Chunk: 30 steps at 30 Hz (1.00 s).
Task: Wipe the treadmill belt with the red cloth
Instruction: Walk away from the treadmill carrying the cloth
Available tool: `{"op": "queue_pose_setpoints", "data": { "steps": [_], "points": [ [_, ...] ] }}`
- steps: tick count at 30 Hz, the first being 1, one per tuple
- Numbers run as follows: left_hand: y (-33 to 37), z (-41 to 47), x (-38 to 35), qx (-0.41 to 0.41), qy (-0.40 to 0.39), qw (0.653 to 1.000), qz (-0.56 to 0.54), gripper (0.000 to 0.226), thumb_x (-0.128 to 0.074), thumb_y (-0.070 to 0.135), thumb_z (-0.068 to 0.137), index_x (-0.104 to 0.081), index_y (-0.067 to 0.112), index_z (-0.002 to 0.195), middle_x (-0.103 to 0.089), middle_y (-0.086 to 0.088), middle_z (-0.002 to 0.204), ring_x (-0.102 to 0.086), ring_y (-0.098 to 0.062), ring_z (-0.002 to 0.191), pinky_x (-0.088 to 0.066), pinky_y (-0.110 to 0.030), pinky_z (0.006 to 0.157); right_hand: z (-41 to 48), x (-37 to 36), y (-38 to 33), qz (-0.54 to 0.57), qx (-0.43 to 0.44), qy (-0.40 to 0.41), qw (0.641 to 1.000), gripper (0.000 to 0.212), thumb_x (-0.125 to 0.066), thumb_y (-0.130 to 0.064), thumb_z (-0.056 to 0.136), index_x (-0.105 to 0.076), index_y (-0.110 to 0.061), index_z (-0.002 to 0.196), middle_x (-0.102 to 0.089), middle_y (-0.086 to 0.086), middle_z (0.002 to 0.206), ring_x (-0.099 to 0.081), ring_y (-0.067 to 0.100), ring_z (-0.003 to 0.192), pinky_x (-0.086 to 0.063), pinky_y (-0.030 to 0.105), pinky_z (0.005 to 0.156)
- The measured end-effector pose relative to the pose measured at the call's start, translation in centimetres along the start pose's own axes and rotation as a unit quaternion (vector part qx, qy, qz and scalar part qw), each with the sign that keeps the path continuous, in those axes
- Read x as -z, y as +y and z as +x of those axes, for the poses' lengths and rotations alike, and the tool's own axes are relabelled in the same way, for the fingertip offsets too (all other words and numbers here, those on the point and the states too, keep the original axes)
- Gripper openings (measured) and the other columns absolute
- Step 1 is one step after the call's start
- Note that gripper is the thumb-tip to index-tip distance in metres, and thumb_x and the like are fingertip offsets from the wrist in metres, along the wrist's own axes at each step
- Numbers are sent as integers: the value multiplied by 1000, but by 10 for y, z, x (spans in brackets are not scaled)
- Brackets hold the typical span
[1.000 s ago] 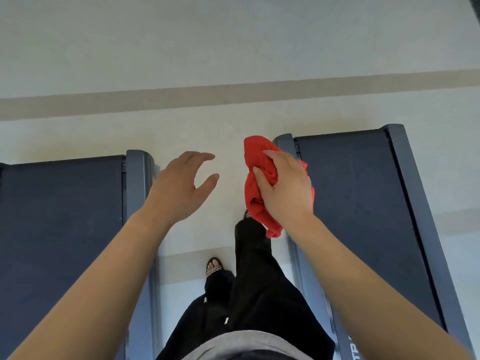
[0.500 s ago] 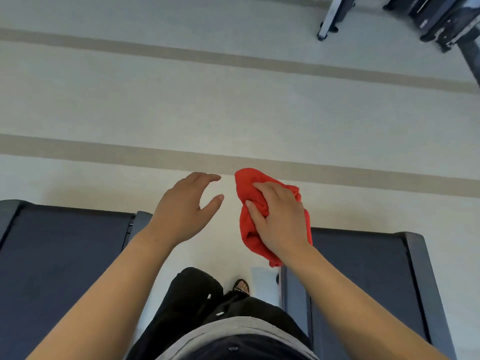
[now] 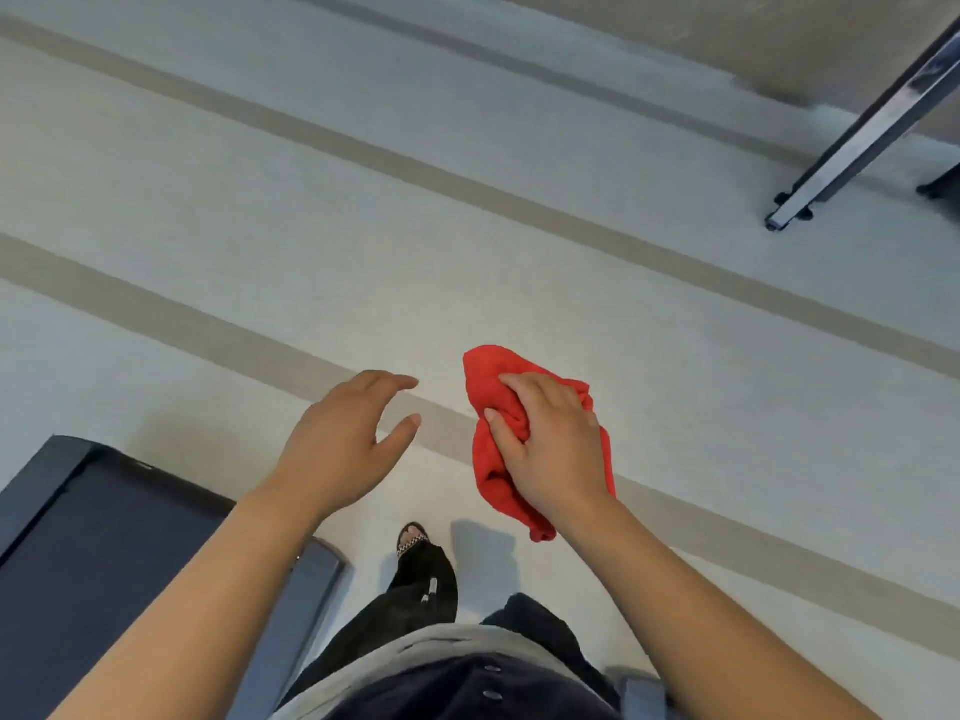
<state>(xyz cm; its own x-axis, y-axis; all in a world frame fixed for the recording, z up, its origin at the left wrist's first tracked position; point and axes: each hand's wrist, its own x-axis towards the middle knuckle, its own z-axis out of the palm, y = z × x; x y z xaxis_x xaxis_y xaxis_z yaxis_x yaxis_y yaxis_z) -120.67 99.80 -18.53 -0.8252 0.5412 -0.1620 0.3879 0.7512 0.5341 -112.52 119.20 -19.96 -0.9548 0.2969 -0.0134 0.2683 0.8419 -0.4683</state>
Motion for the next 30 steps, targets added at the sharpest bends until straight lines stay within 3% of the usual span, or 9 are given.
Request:
{"op": "queue_pose_setpoints", "data": {
  "steps": [3,8,14,21,23,26,30],
  "points": [
    [-2,75,28,-23,-3,1000,6,41,-46,42,92,-46,30,132,-47,10,135,-45,-7,76,-42,-28,82,74,8,-4,-1,-2,16,1000,40,-45,-45,93,-50,-28,128,-54,-5,132,-48,21,120,-37,52,102],
    [8,195,48,-43,-37,998,19,41,-44,43,92,-44,33,132,-46,11,136,-56,-17,95,-41,-27,84,183,17,17,14,-48,59,997,38,-49,-43,92,-53,-27,126,-55,-5,131,-49,20,119,-40,47,98],
    [18,367,73,-91,-55,992,75,42,-41,45,94,-42,33,133,-44,12,138,-55,-13,100,-41,-29,89,346,30,57,35,-63,81,994,36,-51,-43,92,-53,-30,125,-55,-7,131,-49,18,119,-41,44,99],
    [-21,518,151,-14,-10,996,85,42,-39,48,93,-41,36,134,-43,15,139,-53,-9,87,-39,-24,85,538,46,54,47,-7,39,998,33,-52,-43,89,-53,-35,121,-55,-14,128,-45,12,118,-35,39,99],
    [-44,546,170,36,22,997,60,41,-41,48,93,-41,38,132,-44,16,138,-49,-6,85,-40,-23,83,594,36,35,59,9,14,998,33,-53,-41,88,-53,-36,121,-54,-14,128,-43,12,119,-33,37,100],
    [-91,579,200,110,75,991,1,40,-44,47,90,-44,38,129,-47,15,134,-54,-8,98,-45,-30,86,673,13,-8,78,71,1,994,32,-54,-40,89,-54,-32,121,-55,-12,127,-45,14,119,-33,35,96],
    [-165,644,250,158,101,982,15,40,-46,44,91,-44,36,130,-47,15,134,-46,-9,77,-43,-29,82,785,-24,-75,66,148,-17,987,32,-55,-38,90,-55,-28,120,-56,-11,126,-47,14,118,-37,37,97]
  ]
}}
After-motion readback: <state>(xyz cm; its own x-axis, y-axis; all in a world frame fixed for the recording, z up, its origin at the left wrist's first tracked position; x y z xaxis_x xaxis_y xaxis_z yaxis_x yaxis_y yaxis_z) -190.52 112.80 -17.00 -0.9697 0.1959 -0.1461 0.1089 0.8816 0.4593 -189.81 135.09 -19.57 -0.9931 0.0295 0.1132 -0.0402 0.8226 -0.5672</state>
